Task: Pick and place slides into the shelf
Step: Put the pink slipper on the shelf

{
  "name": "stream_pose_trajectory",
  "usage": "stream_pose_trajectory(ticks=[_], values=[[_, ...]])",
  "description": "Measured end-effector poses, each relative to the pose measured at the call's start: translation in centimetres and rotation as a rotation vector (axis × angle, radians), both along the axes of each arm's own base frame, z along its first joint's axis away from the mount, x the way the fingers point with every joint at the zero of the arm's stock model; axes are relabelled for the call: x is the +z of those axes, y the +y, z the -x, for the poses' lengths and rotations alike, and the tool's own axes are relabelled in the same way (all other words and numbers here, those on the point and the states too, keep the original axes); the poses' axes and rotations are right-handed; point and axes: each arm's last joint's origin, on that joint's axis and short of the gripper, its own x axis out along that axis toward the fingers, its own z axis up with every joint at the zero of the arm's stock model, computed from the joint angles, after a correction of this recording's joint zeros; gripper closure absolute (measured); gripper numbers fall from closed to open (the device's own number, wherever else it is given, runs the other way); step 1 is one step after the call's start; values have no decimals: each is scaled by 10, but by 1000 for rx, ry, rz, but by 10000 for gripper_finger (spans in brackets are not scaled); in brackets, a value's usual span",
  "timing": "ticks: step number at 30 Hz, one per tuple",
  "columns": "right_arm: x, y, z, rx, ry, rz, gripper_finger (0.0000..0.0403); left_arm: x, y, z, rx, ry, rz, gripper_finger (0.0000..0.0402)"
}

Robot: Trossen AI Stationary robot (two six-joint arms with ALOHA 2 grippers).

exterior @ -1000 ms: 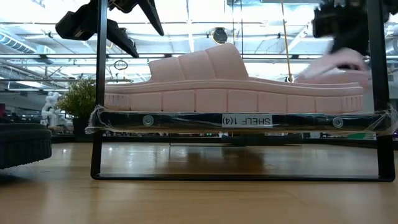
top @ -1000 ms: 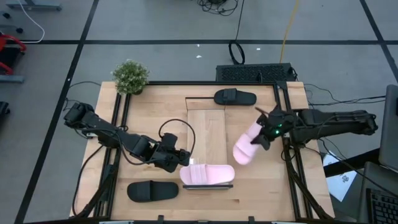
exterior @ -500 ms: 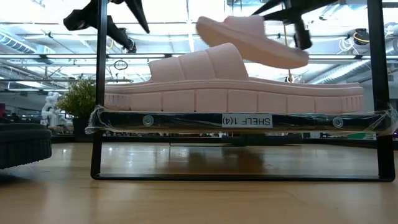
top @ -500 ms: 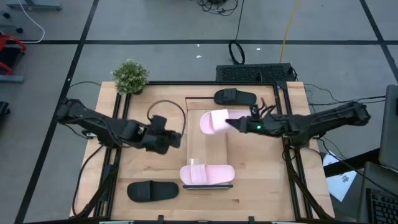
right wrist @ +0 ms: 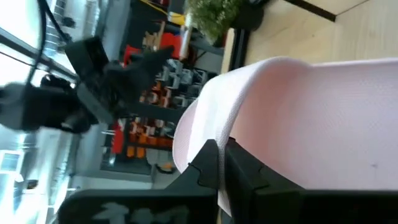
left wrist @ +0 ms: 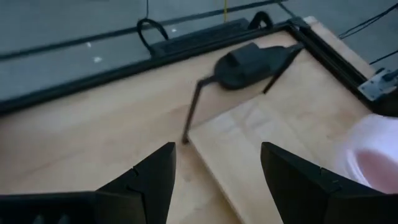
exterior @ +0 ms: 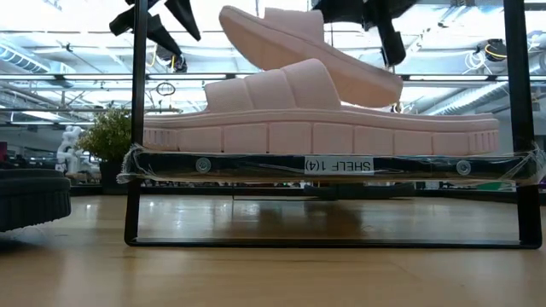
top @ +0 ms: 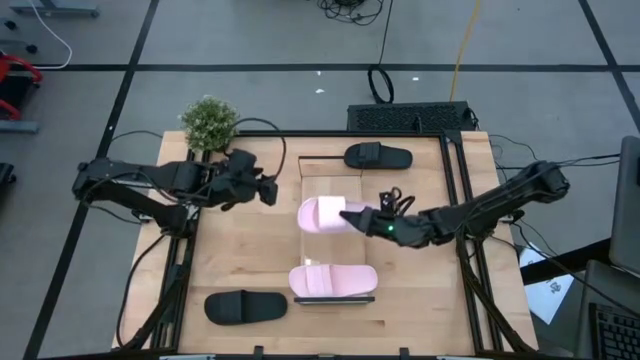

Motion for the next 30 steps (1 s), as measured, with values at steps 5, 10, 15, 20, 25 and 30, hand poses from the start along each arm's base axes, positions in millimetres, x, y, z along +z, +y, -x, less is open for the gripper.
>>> stream_pose_trajectory(ticks=[5, 10, 15, 20, 25, 30], values=[[2, 19, -13, -20, 92, -25, 403, 2, 10, 3, -27, 57, -58, 172], [5, 32, -26, -68, 98, -46, 403, 2, 14, 3, -47, 91, -87, 172], [-9, 42, -35, -82, 106, -96, 403, 1, 15, 3, -64, 115, -108, 172], [-24, 48, -41, -91, 121, -134, 403, 1, 15, 3, -78, 128, -120, 172], [-29, 42, -42, -94, 169, -119, 403, 1, 15, 3, -82, 131, -124, 172], [-34, 29, -46, -41, 258, -119, 403, 1, 15, 3, -87, 135, -128, 172]])
